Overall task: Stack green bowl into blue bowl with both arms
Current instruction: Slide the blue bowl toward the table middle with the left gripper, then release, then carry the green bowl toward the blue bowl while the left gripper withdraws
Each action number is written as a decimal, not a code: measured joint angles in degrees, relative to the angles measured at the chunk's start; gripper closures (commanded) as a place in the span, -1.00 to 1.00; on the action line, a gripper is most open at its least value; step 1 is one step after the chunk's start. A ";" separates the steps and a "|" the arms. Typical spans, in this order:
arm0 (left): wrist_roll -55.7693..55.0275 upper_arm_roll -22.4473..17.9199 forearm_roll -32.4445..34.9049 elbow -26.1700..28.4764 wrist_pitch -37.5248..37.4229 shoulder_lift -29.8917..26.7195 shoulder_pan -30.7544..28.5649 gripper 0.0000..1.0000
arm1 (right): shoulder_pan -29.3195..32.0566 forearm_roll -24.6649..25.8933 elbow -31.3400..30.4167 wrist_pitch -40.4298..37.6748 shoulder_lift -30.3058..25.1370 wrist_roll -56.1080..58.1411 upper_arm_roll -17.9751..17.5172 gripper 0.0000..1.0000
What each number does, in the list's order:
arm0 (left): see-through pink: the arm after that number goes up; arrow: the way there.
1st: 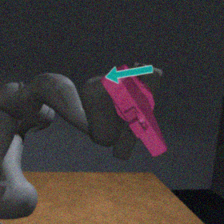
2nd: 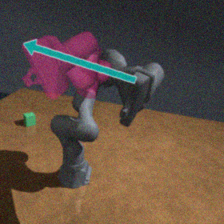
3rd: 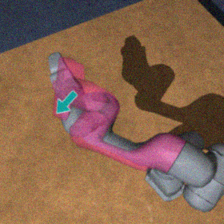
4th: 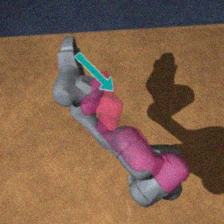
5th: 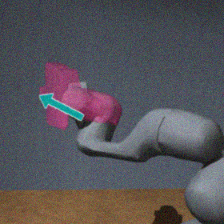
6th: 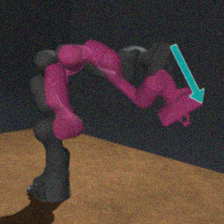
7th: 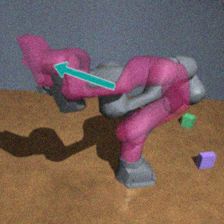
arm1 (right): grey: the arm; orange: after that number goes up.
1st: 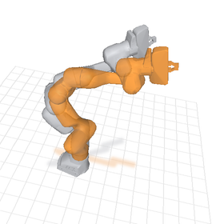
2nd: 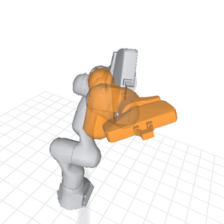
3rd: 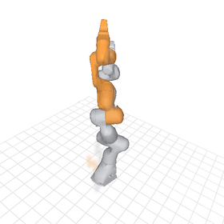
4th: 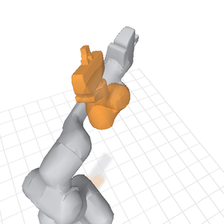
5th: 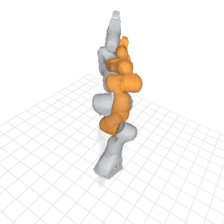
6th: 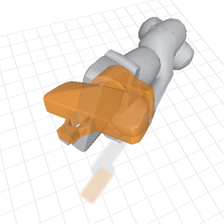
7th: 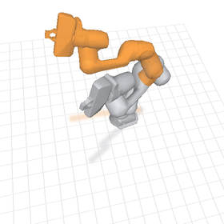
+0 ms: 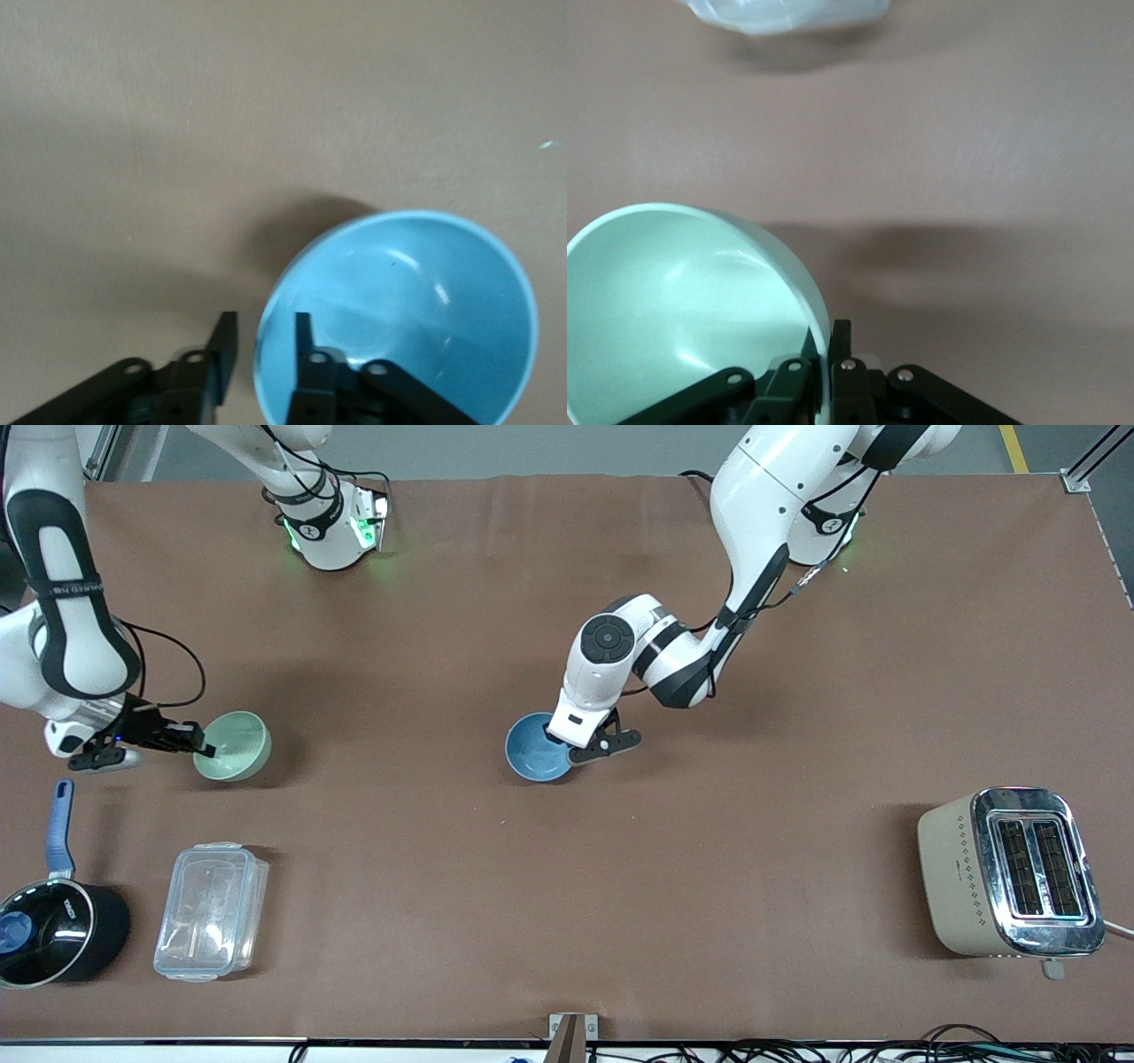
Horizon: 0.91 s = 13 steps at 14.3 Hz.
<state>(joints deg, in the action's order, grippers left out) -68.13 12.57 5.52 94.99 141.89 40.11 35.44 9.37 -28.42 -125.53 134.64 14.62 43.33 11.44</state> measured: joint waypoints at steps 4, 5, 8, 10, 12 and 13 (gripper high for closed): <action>1.27 -2.45 4.42 -6.45 -10.61 -3.78 -3.80 -1.00 | 0.01 7.33 0.58 -4.56 -5.93 -17.53 -7.56 0.98; 3.25 -2.49 5.14 -8.28 -15.82 -5.86 -6.14 -1.00 | -0.03 9.12 0.61 -5.07 -7.11 -24.42 -11.03 0.98; 9.36 -2.62 5.55 -9.94 -24.54 -13.34 -12.86 -1.00 | -0.29 10.75 0.62 -5.27 -8.95 -45.96 -23.13 0.98; 15.04 -2.61 5.55 -9.92 -28.54 -17.61 -16.50 -1.00 | -0.68 11.57 0.52 -3.64 -9.02 -58.38 -31.02 0.98; 22.10 -2.62 5.57 -9.90 -32.67 -21.05 -19.77 -1.00 | -0.93 11.74 0.22 0.03 -8.69 -66.42 -37.02 0.99; 25.96 -2.58 5.57 -9.90 -34.56 -22.71 -21.78 -1.00 | -0.98 11.75 -0.02 2.39 -7.99 -70.24 -39.78 0.99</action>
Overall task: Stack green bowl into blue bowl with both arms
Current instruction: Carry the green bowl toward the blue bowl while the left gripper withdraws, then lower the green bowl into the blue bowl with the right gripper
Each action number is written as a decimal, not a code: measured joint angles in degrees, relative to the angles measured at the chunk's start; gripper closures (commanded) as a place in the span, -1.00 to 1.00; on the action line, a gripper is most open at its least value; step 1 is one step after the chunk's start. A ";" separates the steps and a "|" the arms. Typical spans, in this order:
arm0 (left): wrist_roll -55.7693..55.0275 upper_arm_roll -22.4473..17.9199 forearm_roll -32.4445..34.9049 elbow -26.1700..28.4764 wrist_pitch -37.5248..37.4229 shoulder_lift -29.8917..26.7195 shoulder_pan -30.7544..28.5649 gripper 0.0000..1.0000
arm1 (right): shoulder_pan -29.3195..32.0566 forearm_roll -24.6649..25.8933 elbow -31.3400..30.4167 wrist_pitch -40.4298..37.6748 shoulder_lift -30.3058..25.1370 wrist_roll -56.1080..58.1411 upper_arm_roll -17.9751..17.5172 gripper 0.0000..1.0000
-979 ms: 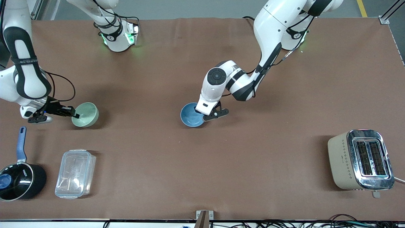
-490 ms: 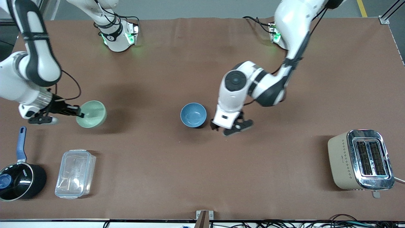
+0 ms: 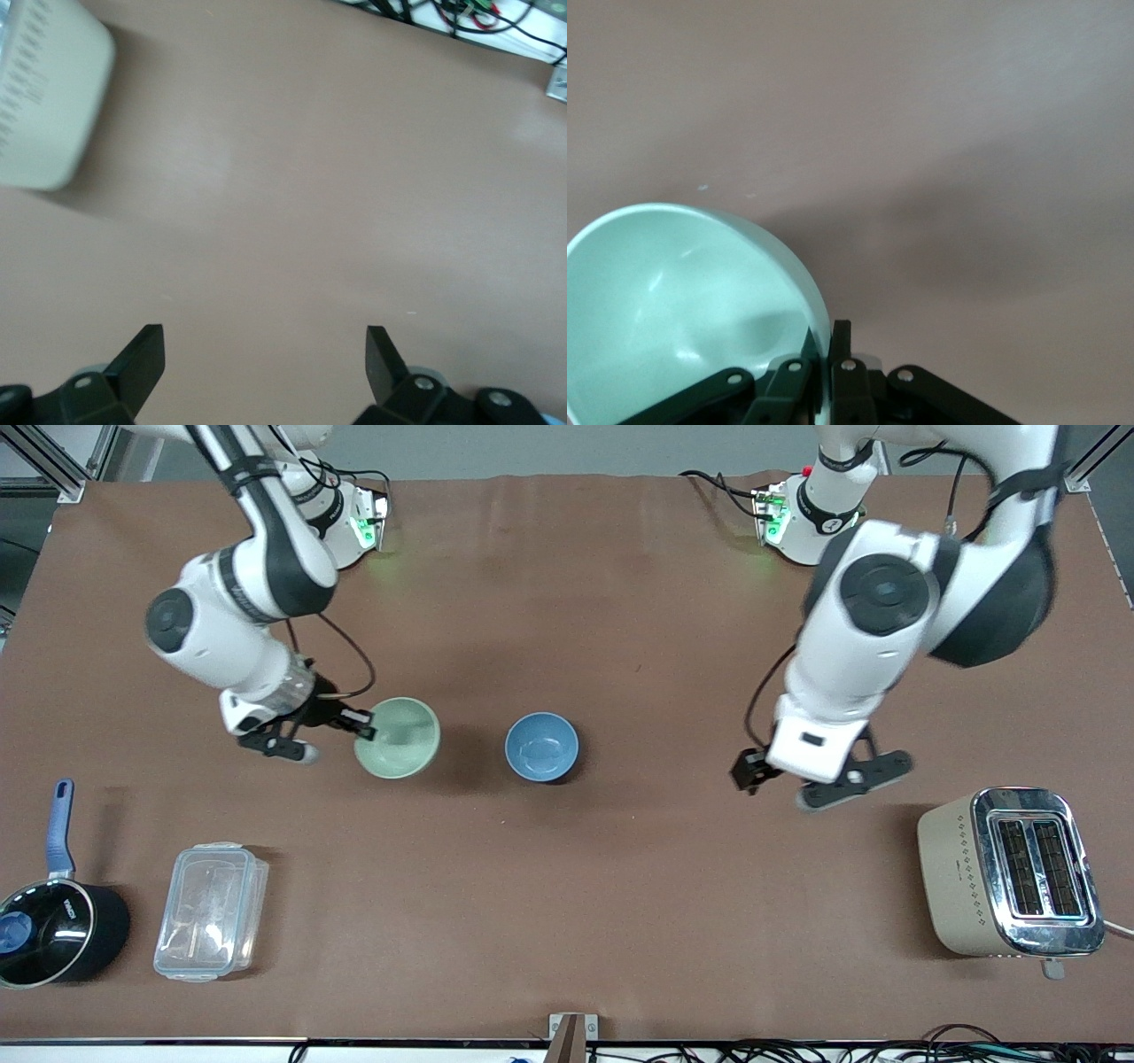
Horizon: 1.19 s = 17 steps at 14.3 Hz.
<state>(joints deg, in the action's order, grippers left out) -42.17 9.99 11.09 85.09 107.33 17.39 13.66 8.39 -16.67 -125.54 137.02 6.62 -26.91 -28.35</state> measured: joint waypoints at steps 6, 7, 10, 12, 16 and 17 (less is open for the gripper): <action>20.53 0.16 -2.59 0.22 -9.59 -8.44 -8.94 -1.00 | -3.18 1.33 0.26 8.69 8.10 -7.19 -4.04 0.99; 23.40 0.08 -3.82 0.30 -11.45 -9.89 -10.01 -1.00 | -3.70 2.69 0.84 8.75 9.10 -8.88 -4.05 0.99; 29.00 -0.16 -7.59 2.07 -15.33 -14.53 -13.45 -1.00 | -5.81 9.62 3.43 8.75 11.70 -18.43 -4.69 0.99; 32.23 -0.98 -8.40 4.94 -15.85 -17.59 -14.08 -1.00 | -6.84 14.69 5.77 8.75 13.96 -25.93 -5.71 0.99; 36.75 -3.51 -10.22 8.18 -16.37 -20.40 -13.85 -1.00 | -7.73 22.27 10.13 8.72 18.98 -36.09 -8.14 0.99; 36.83 -3.70 -10.41 8.31 -16.91 -20.60 -13.60 -1.00 | -8.18 23.91 10.51 8.72 20.08 -37.66 -8.22 0.99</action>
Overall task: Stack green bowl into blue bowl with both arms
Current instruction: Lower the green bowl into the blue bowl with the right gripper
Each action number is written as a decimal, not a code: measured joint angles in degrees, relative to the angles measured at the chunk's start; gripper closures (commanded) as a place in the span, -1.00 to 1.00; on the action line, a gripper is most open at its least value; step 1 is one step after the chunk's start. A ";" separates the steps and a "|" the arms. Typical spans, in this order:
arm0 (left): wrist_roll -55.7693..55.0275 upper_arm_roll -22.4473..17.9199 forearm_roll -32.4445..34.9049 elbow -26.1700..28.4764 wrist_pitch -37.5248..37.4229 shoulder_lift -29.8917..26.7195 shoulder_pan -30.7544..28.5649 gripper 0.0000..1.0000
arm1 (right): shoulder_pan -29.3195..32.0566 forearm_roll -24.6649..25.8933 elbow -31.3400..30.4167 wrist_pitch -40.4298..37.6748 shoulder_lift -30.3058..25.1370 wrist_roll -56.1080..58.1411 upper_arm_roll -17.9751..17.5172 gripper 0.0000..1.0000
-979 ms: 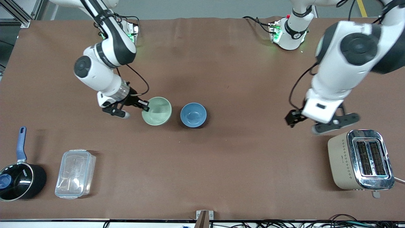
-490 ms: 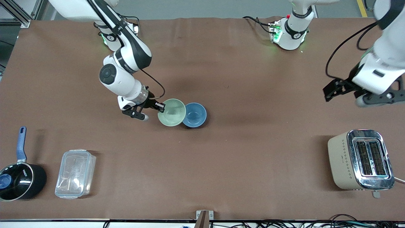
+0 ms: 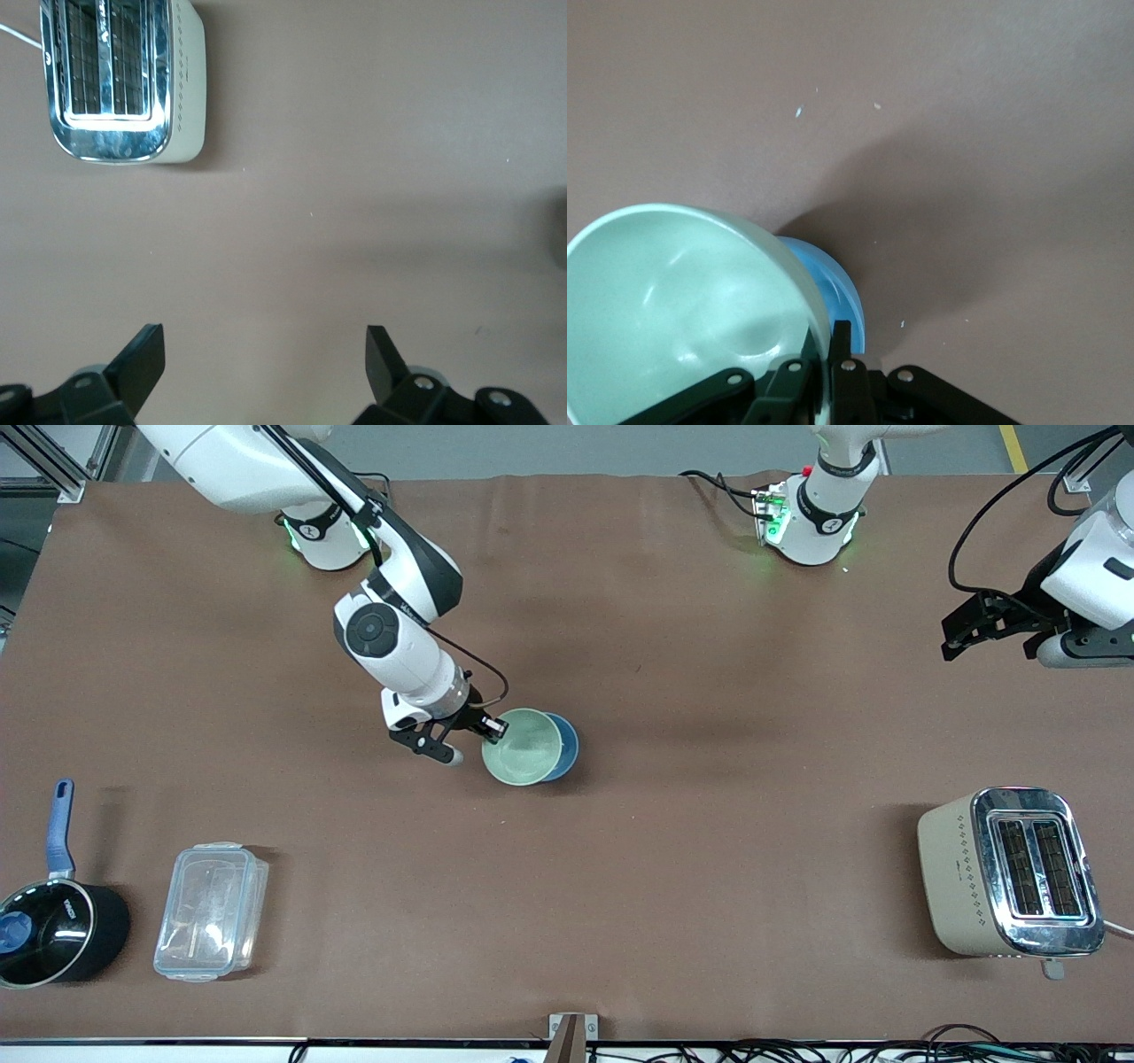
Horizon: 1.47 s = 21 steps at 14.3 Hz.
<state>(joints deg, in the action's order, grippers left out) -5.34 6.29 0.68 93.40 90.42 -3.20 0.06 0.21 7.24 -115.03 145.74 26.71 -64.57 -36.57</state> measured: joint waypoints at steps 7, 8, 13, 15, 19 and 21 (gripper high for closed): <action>-0.08 -0.05 -0.02 0.05 -1.17 -1.68 1.99 -1.00 | -0.58 3.16 0.89 -0.01 3.68 -4.57 -0.98 0.99; -0.08 -0.07 -0.02 0.07 -1.19 -1.68 1.98 -1.00 | -0.59 3.16 0.92 -0.07 3.71 -4.80 -1.34 0.99; -0.06 -0.08 -0.02 0.32 -0.94 -1.63 2.00 -1.00 | -0.62 3.90 0.93 -0.15 4.14 -5.75 -2.23 0.99; 0.00 -0.08 -0.02 0.36 -0.19 -1.28 2.00 -1.00 | -0.63 5.05 0.93 -0.13 4.74 -5.89 -2.26 0.99; 0.01 -0.08 -0.02 0.40 0.35 -0.70 2.00 -1.00 | -0.64 6.36 0.98 -0.06 6.04 -5.97 -2.31 0.70; 0.02 -0.08 -0.02 0.40 0.46 -0.68 2.00 -1.00 | -0.66 6.51 1.17 -0.04 6.35 -6.11 -2.38 -0.33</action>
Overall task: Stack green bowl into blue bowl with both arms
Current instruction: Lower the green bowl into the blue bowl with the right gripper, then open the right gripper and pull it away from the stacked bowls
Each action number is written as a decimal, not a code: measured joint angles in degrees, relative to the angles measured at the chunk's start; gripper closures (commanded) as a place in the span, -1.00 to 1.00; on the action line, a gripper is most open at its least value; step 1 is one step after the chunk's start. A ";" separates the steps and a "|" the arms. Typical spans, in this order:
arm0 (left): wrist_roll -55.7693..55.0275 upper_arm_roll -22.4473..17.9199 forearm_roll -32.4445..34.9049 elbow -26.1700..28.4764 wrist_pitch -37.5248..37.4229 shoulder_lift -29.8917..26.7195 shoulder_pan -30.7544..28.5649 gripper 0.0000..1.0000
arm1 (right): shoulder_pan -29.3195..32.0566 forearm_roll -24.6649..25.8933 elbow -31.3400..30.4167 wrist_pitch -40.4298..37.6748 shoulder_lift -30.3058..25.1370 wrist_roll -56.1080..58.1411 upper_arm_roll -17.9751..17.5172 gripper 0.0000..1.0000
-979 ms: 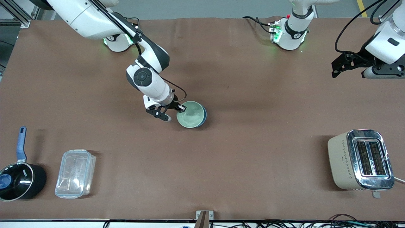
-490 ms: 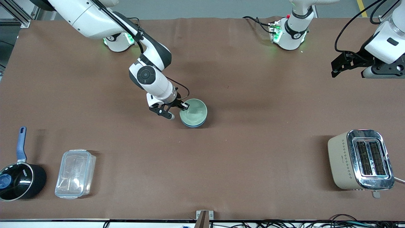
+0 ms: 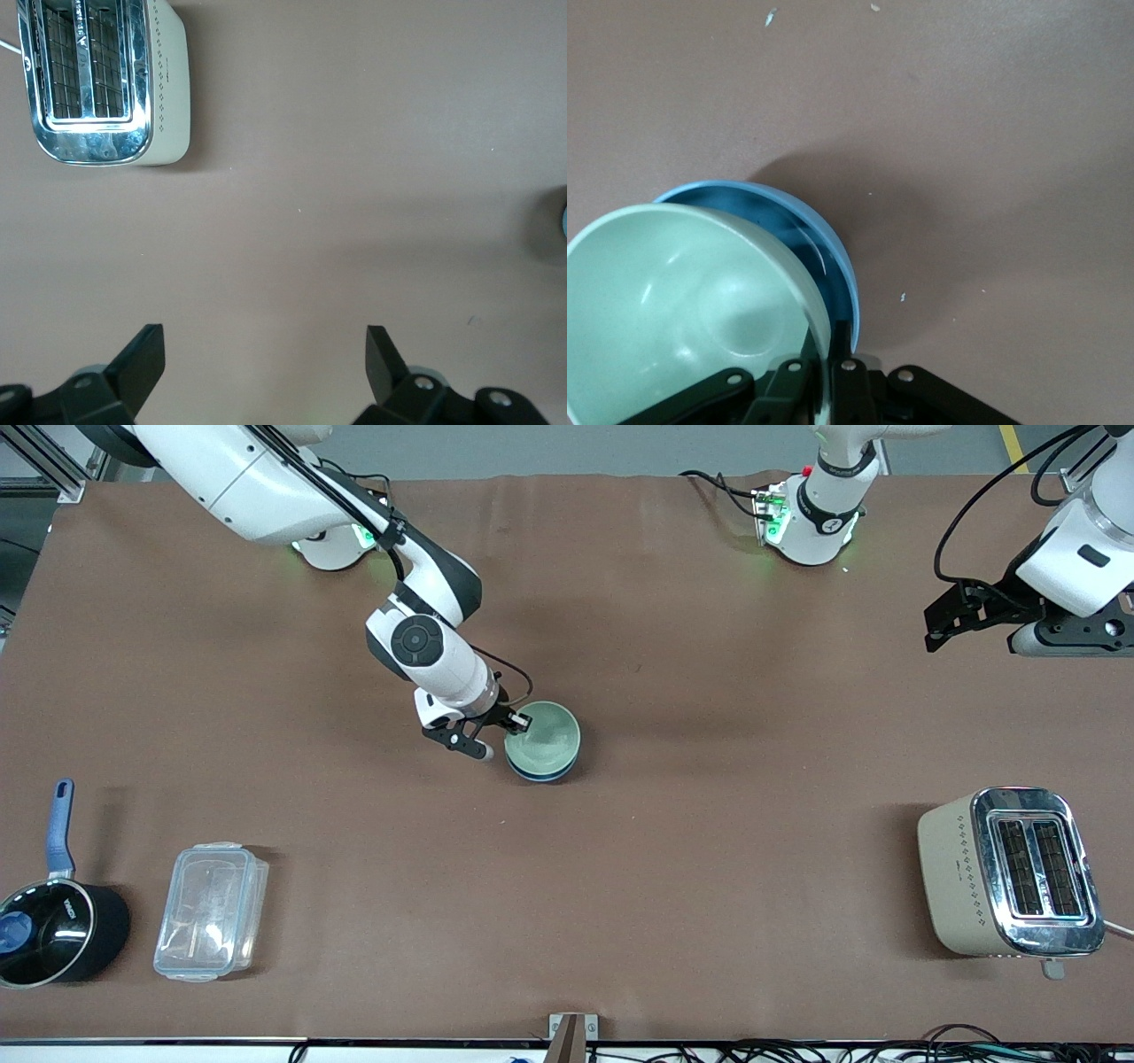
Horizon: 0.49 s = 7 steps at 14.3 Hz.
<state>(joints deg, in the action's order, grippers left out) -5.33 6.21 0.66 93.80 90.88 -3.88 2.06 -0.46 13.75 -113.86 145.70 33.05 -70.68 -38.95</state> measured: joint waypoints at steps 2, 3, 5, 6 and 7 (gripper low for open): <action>0.01 0.00 0.00 0.00 0.49 0.03 0.00 -1.00 | 0.00 0.01 0.35 -0.07 0.05 -0.09 -0.01 -0.98; 0.01 0.00 0.00 0.01 0.67 0.09 0.00 -1.00 | 0.00 0.02 0.78 -0.27 0.05 -0.09 -0.01 -1.00; 0.01 0.00 0.00 0.02 1.01 0.26 0.00 -1.00 | 0.02 0.15 3.20 -3.79 -0.10 -0.09 0.00 -1.00; 0.01 0.00 0.00 0.02 1.13 0.32 0.00 -1.00 | 0.07 0.36 5.73 -8.56 -0.53 -0.07 0.00 -1.00; 0.01 0.00 0.00 0.03 1.19 0.36 0.00 -1.00 | 0.17 0.84 9.01 -14.70 -1.44 0.14 0.03 -1.00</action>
<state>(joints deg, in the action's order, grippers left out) -5.32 6.21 0.66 93.83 92.06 -3.52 2.06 -0.29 14.59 -104.86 131.00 31.61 -70.53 -38.92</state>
